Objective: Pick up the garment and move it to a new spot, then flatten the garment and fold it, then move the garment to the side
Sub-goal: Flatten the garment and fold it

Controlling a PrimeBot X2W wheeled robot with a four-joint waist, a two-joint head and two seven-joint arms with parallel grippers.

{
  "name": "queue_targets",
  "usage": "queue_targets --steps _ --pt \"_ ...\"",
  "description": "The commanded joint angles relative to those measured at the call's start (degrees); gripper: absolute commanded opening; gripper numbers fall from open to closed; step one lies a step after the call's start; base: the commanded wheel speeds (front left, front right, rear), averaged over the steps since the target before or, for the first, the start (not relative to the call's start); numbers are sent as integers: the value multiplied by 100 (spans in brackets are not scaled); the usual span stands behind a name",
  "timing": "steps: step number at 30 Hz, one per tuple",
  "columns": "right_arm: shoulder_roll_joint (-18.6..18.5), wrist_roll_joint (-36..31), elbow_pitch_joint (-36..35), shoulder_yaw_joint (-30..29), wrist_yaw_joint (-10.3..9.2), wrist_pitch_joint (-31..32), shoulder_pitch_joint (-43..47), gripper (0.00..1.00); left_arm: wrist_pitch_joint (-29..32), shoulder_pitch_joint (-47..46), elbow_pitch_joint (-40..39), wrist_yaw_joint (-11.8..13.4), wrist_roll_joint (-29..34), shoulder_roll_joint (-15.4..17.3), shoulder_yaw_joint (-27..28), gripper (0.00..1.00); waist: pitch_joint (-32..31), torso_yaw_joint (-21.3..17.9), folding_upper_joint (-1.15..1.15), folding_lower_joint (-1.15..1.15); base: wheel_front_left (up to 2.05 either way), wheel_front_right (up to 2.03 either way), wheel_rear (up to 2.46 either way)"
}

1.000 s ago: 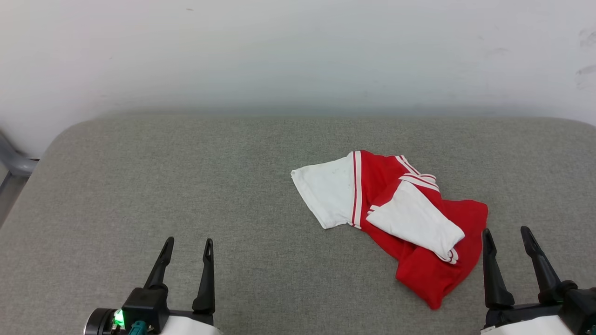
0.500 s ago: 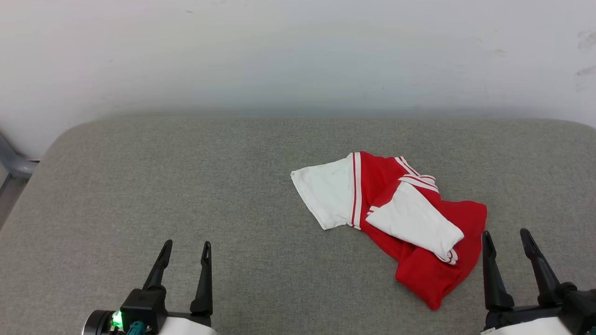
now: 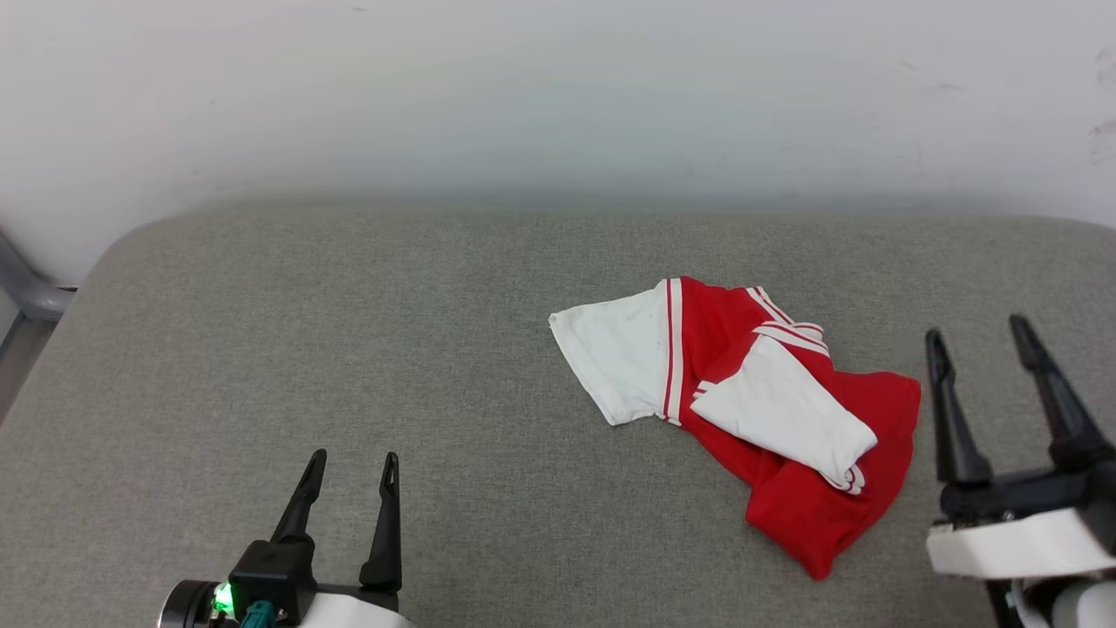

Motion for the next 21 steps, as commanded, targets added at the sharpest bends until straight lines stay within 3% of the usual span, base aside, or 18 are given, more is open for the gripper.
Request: queue_targets --steps 1,6,11,15,21 --pt "-138 -1 -88 8 -7 -13 -223 100 -14 -65 -2 -12 8 -14 -2 100 22 8 0 0 0 0 0" --pt "-792 150 -219 248 -7 -13 -1032 100 -14 -155 -24 1 -29 -22 -23 100 147 56 0 0 0 0 0" --pt "-1789 578 414 1202 -8 207 -1675 100 -13 -178 -6 6 -77 -27 -65 100 246 127 0 0 0 0 0" --pt "-2521 1276 531 2120 -8 1115 -2170 100 -13 -218 -2 38 -137 -28 -91 100 341 182 0 0 0 0 0" --pt "-3536 2531 241 3562 -9 3160 -2759 100 -13 -328 -21 84 -203 -30 -168 100 520 237 0 0 0 0 0"
